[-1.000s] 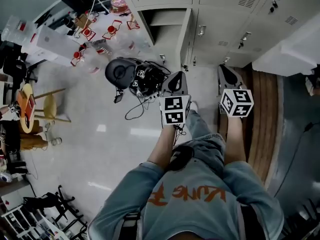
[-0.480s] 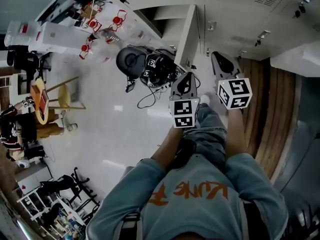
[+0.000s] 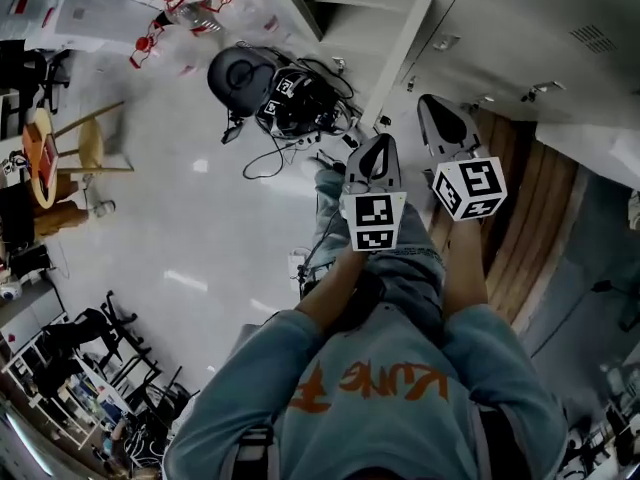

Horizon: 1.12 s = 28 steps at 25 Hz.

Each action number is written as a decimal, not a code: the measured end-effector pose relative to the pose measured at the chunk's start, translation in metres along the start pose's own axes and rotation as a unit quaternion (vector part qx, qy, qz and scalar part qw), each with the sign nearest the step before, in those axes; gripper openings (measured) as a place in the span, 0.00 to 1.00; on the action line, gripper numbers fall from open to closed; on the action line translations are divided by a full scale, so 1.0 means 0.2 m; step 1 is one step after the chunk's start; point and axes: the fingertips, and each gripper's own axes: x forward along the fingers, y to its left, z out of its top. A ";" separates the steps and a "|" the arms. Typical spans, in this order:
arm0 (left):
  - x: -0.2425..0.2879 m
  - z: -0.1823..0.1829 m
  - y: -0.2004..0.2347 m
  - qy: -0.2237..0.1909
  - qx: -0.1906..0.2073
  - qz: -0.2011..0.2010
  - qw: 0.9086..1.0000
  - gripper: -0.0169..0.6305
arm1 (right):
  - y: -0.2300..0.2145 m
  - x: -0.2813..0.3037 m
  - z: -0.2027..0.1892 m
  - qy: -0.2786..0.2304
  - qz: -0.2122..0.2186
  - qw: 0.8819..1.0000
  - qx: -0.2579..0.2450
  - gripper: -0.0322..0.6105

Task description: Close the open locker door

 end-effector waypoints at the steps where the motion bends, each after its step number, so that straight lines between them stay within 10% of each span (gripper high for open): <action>1: 0.02 -0.01 0.02 0.004 -0.002 0.004 1.000 0.06 | 0.01 0.03 -0.01 0.002 0.006 1.000 -0.001 0.10; 28: 0.14 0.09 0.65 -0.002 -0.014 0.107 0.994 0.06 | 0.29 0.53 0.05 0.015 0.083 0.996 0.002 0.10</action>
